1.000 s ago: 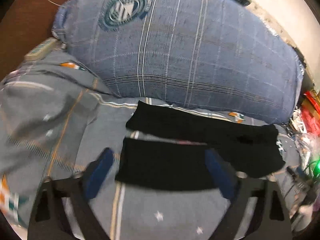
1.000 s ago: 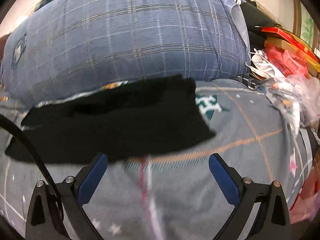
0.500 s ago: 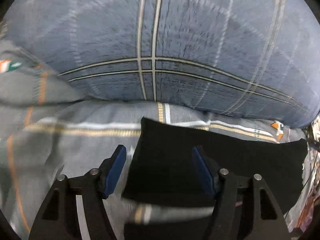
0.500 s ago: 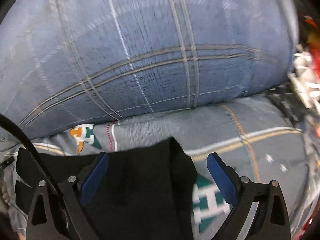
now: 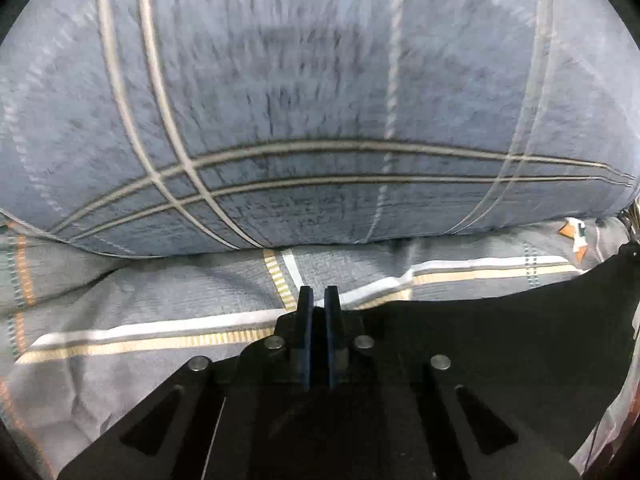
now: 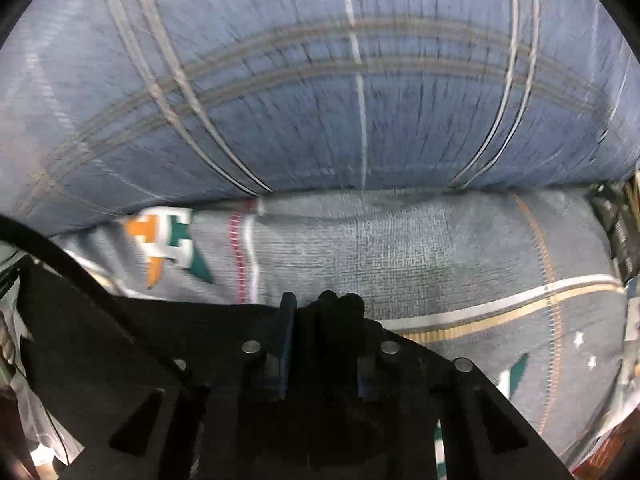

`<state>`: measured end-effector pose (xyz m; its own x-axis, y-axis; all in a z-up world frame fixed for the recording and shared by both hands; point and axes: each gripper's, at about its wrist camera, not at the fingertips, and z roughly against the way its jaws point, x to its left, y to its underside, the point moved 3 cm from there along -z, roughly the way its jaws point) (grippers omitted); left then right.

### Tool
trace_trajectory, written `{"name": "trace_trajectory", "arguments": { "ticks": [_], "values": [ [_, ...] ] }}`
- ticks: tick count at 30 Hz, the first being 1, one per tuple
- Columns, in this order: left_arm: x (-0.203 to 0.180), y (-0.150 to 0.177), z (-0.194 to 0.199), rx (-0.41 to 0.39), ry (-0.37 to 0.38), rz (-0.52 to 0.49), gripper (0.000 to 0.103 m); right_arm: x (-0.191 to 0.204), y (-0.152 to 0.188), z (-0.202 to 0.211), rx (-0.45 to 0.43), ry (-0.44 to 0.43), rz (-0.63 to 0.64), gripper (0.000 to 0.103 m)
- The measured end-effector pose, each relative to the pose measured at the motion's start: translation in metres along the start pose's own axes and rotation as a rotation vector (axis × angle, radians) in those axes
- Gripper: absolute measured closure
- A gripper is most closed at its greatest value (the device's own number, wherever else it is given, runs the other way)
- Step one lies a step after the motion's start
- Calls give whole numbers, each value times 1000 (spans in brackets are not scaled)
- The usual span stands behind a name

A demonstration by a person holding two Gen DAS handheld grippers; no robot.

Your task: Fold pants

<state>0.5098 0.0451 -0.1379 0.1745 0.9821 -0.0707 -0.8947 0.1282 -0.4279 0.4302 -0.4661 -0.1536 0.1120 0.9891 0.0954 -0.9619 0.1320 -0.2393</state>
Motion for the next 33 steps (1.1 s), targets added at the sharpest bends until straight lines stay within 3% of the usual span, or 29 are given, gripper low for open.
{"name": "trace_trajectory", "arguments": {
  "ticks": [5,9,14,17,20,21,24,25,27,30,31,33],
  "values": [
    [3,0,60,-117,32,61,98,-3,11,52,-145,-54,-41,78],
    [9,11,119,-215,110,101,98,-1,28,95,-245,-127,-63,78],
    [-9,90,168,-318,115,71,98,3,87,130,-300,-242,-53,78],
    [-1,158,175,-316,95,66,98,-13,141,123,-277,-291,-70,78],
    [7,213,162,-246,61,80,97,-34,193,94,-203,-305,-114,76],
    [12,231,161,-212,60,101,97,-41,204,85,-186,-308,-136,70],
    [32,267,157,-174,34,184,98,-65,237,67,-178,-260,-231,60],
    [38,274,161,-178,43,214,98,-71,241,64,-179,-267,-250,53],
    [51,284,168,-203,72,278,97,-79,250,67,-201,-290,-301,51],
    [59,286,176,-209,136,340,76,-85,251,75,-234,-244,-317,49],
    [58,284,174,-205,147,345,64,-85,250,80,-247,-248,-324,49],
    [49,278,164,-195,147,324,58,-82,243,84,-269,-267,-349,49]
  ]
}}
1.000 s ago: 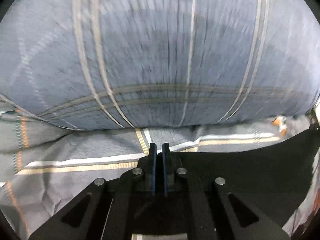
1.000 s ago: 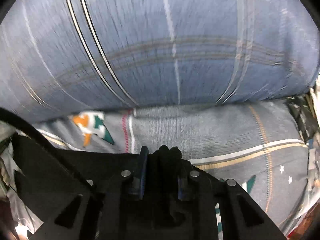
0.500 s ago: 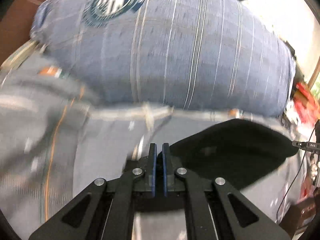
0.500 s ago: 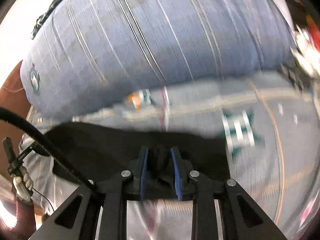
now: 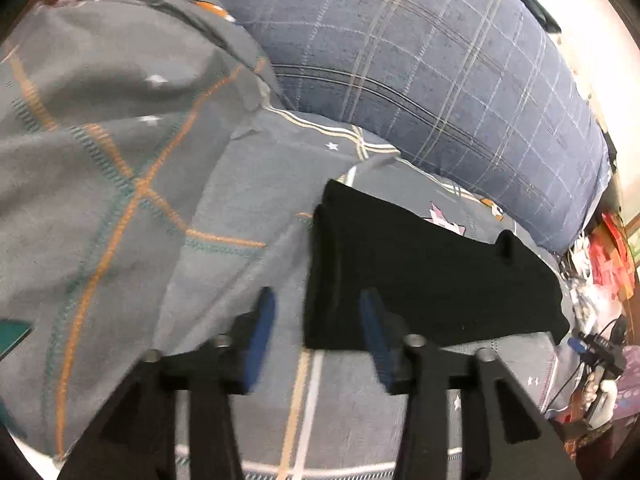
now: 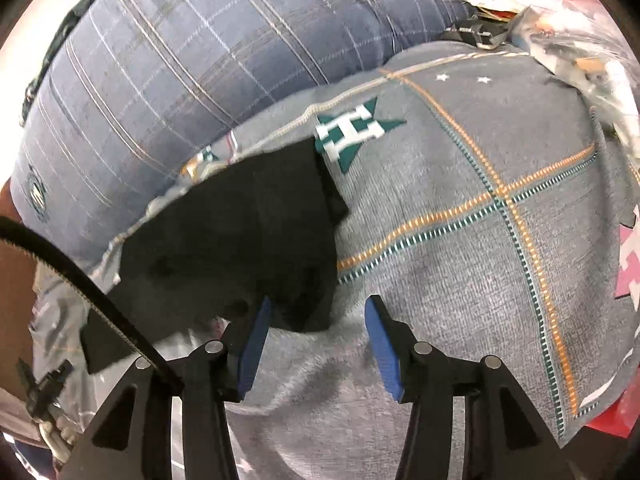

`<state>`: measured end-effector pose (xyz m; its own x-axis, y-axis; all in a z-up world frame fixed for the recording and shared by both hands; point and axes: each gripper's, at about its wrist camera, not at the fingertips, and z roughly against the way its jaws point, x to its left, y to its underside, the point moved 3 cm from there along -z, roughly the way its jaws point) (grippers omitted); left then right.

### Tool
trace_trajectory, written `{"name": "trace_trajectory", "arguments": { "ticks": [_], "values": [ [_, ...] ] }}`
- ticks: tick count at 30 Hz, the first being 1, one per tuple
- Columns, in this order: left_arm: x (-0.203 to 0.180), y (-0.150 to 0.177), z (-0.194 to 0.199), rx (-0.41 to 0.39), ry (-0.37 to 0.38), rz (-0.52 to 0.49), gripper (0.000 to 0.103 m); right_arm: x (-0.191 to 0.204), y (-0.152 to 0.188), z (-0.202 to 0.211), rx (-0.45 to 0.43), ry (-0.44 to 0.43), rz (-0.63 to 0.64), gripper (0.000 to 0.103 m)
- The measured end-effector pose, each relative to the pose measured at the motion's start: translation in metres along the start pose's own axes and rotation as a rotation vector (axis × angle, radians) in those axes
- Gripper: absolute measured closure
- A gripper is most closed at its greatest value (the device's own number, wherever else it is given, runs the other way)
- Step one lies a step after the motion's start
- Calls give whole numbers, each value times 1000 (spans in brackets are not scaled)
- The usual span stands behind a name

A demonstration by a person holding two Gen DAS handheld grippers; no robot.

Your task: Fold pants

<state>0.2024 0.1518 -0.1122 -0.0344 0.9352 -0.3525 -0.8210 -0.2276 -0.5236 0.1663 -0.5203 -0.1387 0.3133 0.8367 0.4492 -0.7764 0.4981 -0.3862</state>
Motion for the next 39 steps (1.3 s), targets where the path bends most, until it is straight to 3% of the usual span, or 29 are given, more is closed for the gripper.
{"name": "trace_trajectory", "arguments": {
  "ticks": [4,8,12,13,14,15,16,17,26,31,35,36,37,38,39],
  "values": [
    [-21,-14,-36,36,-35,-59,58,9,-15,0,-36,-9,-19,49],
    [-41,-30,-76,71,-119,-131,57,23,-25,-1,-47,18,16,44],
    [-54,-30,-98,104,-207,-209,60,39,-41,-18,-70,118,97,30],
    [-57,-29,-96,92,-218,-227,74,41,-45,-27,-67,152,118,22],
    [-59,-29,-94,94,-211,-234,90,42,-49,-36,-61,187,132,21],
    [-58,-29,-89,100,-191,-232,91,42,-51,-45,-52,218,137,24],
    [-59,-30,-84,96,-180,-230,91,42,-53,-55,-26,220,137,69],
    [-60,-31,-79,93,-172,-234,92,43,-53,-59,-4,188,127,95],
    [-77,-78,-48,1,-44,-147,92,76,-82,-8,-157,84,155,95],
    [-86,-99,-81,26,-104,-153,92,77,-104,-17,-172,97,124,95],
    [-66,-78,-116,112,-171,-129,91,63,-100,-54,-113,186,114,94],
    [-59,-71,-122,120,-182,-118,89,58,-96,-67,-91,222,119,92],
    [-54,-66,-122,110,-185,-106,83,52,-93,-77,-69,249,121,84],
    [-50,-64,-119,100,-178,-92,80,46,-90,-86,-52,279,119,71],
    [-48,-63,-113,96,-169,-78,80,40,-86,-89,-49,295,112,65]
  ]
}}
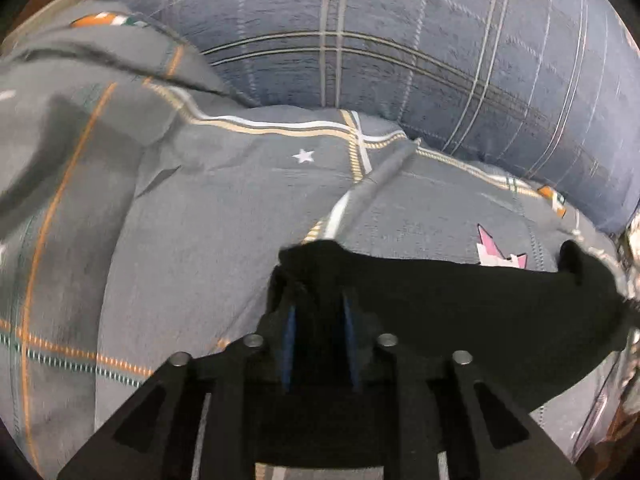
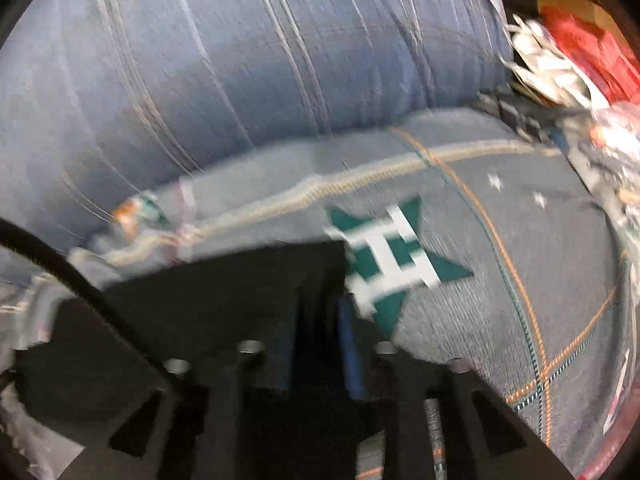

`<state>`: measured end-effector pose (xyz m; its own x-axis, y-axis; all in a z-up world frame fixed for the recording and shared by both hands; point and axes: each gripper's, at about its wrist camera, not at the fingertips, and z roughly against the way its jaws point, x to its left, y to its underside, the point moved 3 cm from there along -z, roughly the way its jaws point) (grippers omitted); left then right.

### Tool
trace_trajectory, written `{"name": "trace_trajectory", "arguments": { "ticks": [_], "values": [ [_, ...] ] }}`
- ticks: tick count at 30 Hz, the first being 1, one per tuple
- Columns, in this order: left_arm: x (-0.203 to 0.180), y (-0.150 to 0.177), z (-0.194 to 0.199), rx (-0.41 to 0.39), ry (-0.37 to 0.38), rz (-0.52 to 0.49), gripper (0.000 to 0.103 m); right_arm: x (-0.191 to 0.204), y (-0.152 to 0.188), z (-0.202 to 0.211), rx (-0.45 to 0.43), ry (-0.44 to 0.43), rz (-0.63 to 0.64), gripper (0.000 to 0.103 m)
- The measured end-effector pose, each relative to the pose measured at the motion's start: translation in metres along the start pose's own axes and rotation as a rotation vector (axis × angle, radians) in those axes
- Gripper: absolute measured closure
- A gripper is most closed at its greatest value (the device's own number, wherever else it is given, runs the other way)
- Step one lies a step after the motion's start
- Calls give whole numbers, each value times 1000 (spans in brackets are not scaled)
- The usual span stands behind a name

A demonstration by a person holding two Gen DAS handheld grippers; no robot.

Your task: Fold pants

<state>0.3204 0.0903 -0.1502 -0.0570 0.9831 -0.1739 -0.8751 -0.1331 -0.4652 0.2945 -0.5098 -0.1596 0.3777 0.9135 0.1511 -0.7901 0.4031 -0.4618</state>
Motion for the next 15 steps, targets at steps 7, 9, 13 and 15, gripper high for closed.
{"name": "trace_trajectory", "arguments": {
  "ticks": [7,9,13,15],
  "values": [
    [45,17,42,-86,98,158,42,-42,32,43,-68,-185,-193,44],
    [52,26,36,-45,152,201,42,-47,47,53,-62,-251,-226,44],
    [42,44,24,14,232,210,42,-48,81,70,-38,-450,-331,43],
    [25,47,19,32,250,165,33,-47,95,76,-35,-494,-355,41]
  ]
}}
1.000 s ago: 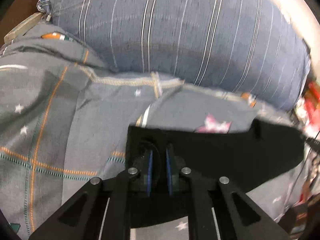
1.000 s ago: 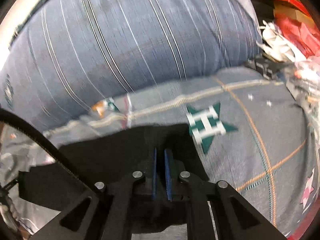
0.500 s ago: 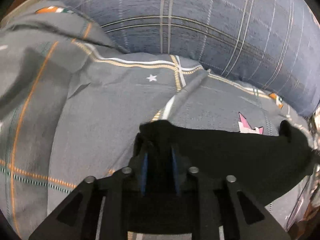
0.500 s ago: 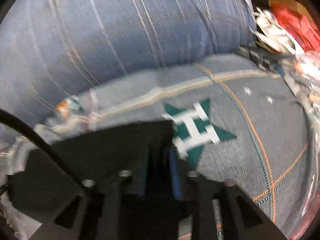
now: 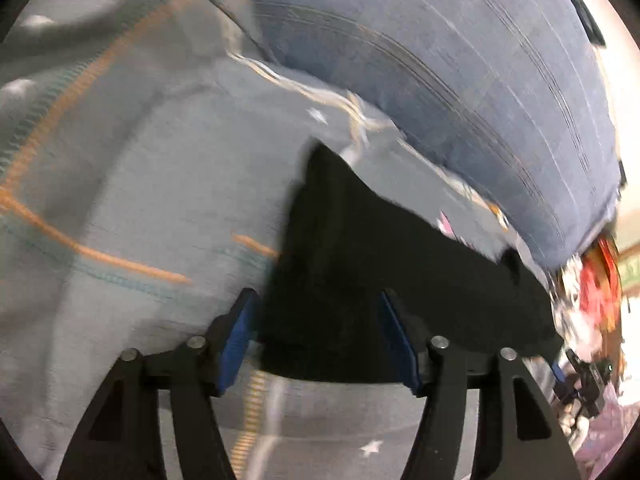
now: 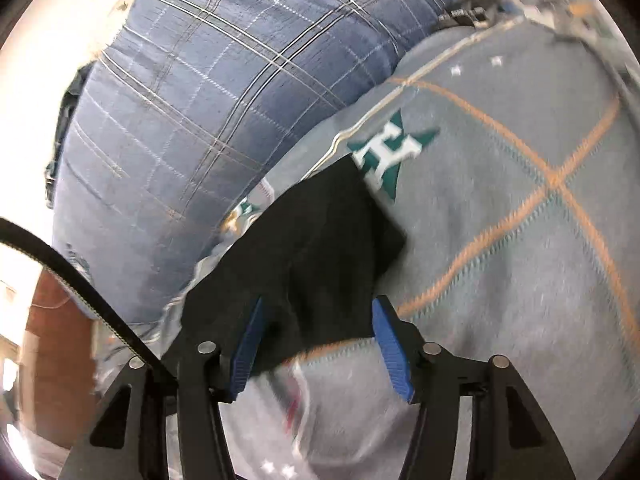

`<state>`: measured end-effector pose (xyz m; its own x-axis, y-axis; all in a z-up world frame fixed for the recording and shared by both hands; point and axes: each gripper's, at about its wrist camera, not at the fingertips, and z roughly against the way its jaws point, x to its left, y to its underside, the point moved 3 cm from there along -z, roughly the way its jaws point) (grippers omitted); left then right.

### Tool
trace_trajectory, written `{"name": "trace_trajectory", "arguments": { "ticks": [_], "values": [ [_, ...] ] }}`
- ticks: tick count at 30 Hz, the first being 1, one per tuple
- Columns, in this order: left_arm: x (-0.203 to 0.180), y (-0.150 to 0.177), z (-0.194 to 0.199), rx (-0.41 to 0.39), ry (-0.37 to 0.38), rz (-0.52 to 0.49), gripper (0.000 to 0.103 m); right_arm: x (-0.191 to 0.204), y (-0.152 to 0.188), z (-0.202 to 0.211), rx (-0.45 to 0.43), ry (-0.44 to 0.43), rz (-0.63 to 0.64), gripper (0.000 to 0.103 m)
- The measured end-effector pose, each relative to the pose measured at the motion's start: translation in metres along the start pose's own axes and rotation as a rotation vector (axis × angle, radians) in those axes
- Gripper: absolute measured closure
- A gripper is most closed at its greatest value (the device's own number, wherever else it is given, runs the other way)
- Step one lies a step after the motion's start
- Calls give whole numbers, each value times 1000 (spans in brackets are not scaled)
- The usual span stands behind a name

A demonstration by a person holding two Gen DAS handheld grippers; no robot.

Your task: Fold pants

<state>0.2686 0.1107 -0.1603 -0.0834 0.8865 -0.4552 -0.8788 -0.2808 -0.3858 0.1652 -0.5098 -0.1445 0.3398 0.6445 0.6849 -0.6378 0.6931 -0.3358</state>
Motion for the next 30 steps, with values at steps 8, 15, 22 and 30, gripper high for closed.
{"name": "trace_trajectory", "arguments": {
  "ticks": [8,15,22,30],
  "values": [
    [-42,13,-11,38,-116,-182,76,-14,9,-14,-15,125,-55,38],
    [-37,1,3,40,-36,-86,86,8,-7,-48,22,100,-15,84],
    [-46,-5,51,-49,52,-47,91,63,-17,-6,-27,11,92,90],
    [-37,28,52,-39,2,-45,88,50,15,29,-34,0,95,90]
  ]
}}
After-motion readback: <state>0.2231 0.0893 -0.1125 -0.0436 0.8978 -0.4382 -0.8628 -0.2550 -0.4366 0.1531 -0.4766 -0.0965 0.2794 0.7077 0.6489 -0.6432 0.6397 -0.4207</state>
